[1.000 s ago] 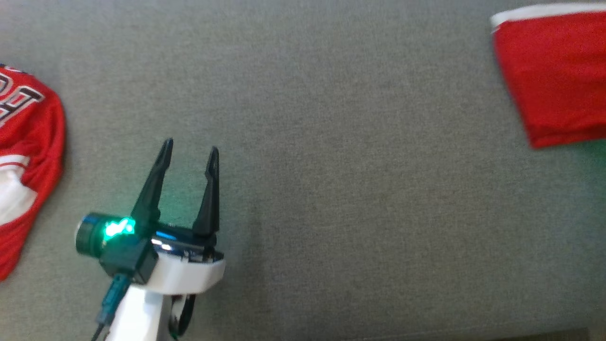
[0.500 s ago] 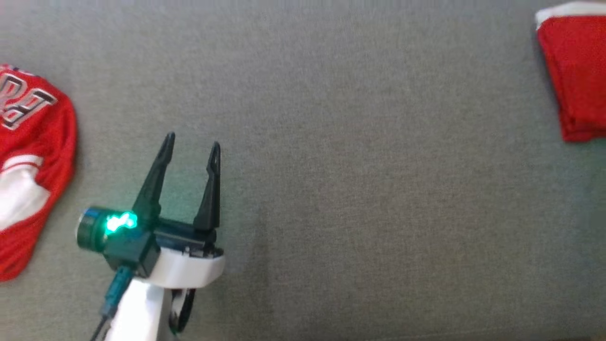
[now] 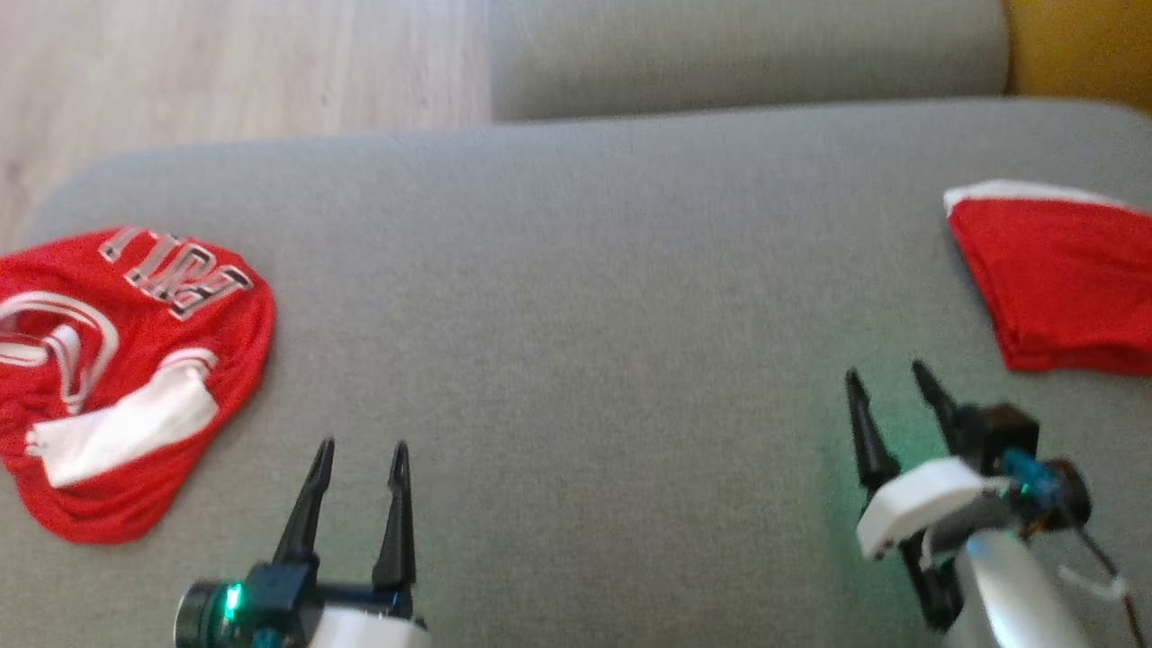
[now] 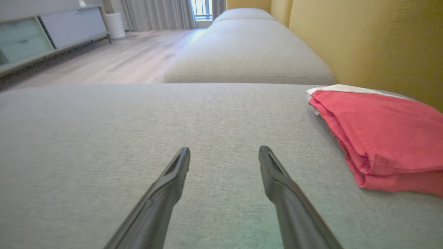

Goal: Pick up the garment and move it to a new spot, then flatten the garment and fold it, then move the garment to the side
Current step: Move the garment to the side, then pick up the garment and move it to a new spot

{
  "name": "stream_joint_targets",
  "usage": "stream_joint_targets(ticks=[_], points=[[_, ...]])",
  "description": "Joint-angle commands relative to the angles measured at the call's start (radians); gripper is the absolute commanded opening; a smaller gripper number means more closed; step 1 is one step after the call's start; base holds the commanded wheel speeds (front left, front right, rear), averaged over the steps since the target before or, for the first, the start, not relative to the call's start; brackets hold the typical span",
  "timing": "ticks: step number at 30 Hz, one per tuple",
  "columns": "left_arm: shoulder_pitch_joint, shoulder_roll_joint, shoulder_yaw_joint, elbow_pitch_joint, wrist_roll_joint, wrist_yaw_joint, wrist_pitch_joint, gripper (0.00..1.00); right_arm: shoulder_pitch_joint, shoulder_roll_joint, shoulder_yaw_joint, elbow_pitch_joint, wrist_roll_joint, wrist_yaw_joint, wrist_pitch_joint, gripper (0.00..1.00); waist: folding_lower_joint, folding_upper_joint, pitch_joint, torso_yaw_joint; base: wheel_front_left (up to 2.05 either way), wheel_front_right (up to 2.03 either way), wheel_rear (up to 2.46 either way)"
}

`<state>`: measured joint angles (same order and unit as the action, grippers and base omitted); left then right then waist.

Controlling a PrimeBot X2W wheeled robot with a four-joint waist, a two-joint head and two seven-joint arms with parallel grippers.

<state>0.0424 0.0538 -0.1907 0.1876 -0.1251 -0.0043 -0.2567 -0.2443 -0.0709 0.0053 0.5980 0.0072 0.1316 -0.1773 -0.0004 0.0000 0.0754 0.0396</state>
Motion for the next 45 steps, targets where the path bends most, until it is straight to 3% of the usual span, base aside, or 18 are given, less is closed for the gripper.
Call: stream_joint_targets(ticks=[1, 6, 12, 16, 37, 45], points=[[0.015, -0.002, 0.03, -0.043, -0.008, 0.02, -0.005, 1.0, 0.002, 0.008, 0.045, -0.024, 0.034, -0.001, -0.045, 1.0, 0.0004, 0.0, -0.096, 0.035, 0.0, 0.0, 0.0], [0.071, -0.003, 0.034, -0.073, -0.02, 0.048, -0.005, 1.0, 0.081, 0.019, 0.036, -0.073, 0.085, -0.001, -0.083, 1.0, 0.0004, 0.0, -0.138, 0.039, 0.0, 0.0, 0.0], [0.118, -0.003, 0.035, -0.105, -0.028, 0.073, -0.005, 1.0, 0.224, 0.02, 0.057, -0.308, 0.139, -0.001, -0.084, 1.0, 0.0004, 0.0, -0.17, 0.033, 0.0, 0.0, 0.0], [0.145, -0.003, 0.033, -0.126, -0.033, 0.075, -0.005, 1.0, 0.307, 0.02, 0.077, -0.377, 0.148, -0.001, -0.084, 1.0, 0.0004, 0.0, -0.185, 0.028, 0.0, 0.0, 0.0], [0.175, -0.003, 0.032, -0.155, -0.021, 0.087, -0.005, 1.0, 0.356, 0.021, 0.131, -0.359, 0.157, -0.001, -0.084, 1.0, 0.0004, 0.0, -0.201, 0.009, 0.0, 0.0, 0.0], [0.168, -0.004, 0.036, -0.146, -0.004, 0.081, -0.005, 1.0, 0.37, 0.021, 0.134, -0.362, 0.155, -0.001, -0.084, 1.0, 0.0004, 0.0, -0.206, 0.044, 0.0, 0.0, 0.0]])
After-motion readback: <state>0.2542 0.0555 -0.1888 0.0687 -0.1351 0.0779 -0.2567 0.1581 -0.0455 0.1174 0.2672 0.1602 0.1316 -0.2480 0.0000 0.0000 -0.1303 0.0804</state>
